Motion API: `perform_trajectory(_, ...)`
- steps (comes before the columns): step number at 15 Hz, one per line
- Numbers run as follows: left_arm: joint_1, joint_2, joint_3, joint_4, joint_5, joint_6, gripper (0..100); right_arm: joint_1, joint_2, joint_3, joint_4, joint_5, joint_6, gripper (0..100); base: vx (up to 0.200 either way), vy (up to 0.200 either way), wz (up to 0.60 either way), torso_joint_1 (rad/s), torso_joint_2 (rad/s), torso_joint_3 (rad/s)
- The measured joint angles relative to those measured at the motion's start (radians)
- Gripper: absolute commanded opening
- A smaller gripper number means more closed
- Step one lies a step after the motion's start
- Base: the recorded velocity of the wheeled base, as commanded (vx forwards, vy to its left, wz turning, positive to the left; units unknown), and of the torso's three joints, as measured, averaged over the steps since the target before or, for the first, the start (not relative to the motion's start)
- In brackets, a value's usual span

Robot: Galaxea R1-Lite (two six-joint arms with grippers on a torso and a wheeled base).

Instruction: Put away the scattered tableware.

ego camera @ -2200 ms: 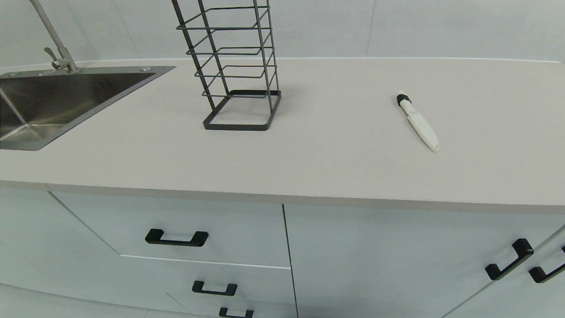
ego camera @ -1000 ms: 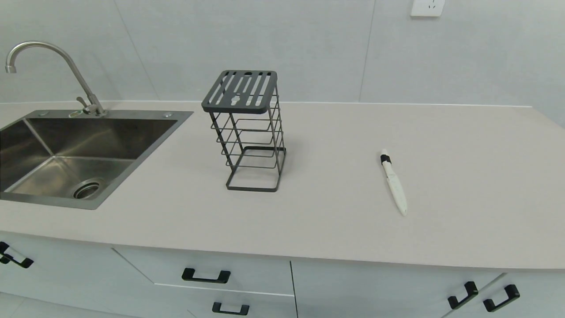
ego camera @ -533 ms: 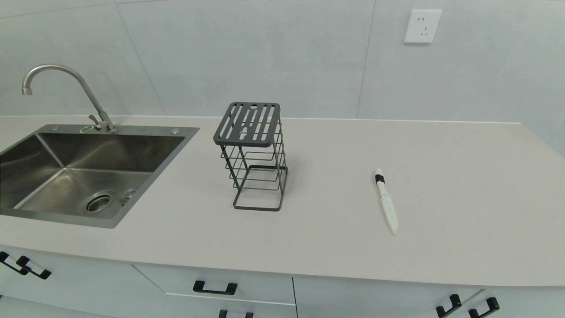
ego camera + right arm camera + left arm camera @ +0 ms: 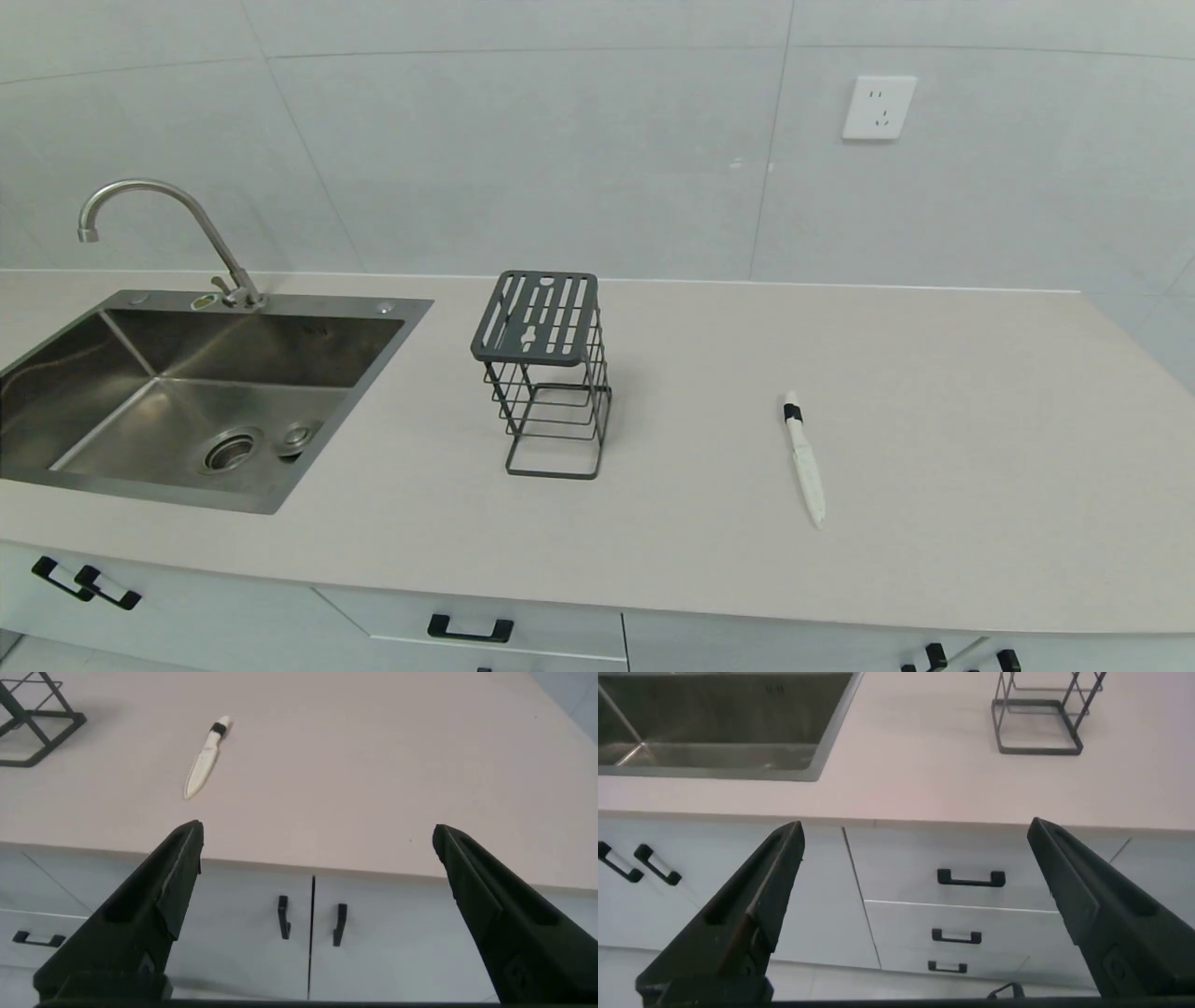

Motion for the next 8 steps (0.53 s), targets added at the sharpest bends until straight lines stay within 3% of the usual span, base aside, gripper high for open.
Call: perform_trajectory(8,0.001,0.000,0.000,0.000,0.000,0.005,100,0.000,0.000,0.000,0.000,0.000,0.000,100,0.000,0.000,0.00,0.009,-0.01,-0.009)
